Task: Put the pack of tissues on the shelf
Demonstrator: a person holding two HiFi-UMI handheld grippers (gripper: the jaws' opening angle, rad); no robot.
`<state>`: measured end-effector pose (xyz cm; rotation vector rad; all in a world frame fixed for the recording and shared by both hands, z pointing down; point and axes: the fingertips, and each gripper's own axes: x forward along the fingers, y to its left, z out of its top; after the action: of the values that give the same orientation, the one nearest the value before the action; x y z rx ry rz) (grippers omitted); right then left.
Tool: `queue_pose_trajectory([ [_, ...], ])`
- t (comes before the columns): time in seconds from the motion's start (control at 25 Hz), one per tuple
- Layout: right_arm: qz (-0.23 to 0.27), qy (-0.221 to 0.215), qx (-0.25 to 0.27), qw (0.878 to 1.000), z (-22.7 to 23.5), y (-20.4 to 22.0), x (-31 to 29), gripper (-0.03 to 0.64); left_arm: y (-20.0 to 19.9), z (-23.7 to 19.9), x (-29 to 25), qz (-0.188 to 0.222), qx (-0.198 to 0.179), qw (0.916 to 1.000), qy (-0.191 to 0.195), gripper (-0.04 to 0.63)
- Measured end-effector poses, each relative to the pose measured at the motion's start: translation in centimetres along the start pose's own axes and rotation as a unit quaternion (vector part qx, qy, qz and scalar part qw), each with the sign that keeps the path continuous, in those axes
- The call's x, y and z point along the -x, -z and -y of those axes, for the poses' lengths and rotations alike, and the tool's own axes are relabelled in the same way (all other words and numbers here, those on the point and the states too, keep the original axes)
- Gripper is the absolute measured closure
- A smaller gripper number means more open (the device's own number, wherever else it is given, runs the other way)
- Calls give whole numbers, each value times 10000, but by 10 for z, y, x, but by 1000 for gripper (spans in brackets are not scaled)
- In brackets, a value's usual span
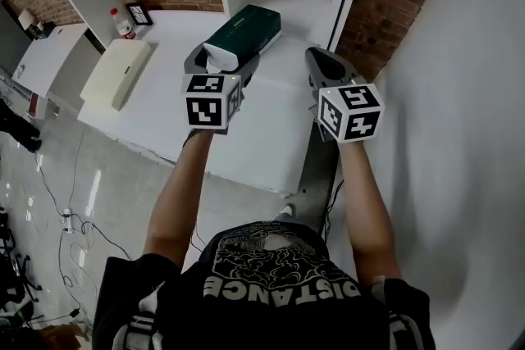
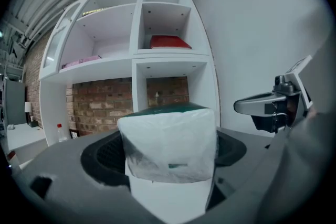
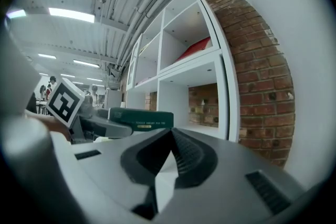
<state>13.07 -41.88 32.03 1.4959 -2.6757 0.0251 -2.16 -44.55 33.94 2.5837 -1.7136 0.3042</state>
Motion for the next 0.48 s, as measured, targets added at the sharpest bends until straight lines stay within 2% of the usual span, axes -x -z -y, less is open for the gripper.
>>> queue_pose_trajectory([
  [0.16,-14,-138,60,9999,13,-6,-14,614,-6,1,-17,-16,-4,10000,-63,143],
  [0.48,-73,-75,-13,9999,20,-4,-37,614,-13,-1,-39,-9,-157,9997,180,143],
])
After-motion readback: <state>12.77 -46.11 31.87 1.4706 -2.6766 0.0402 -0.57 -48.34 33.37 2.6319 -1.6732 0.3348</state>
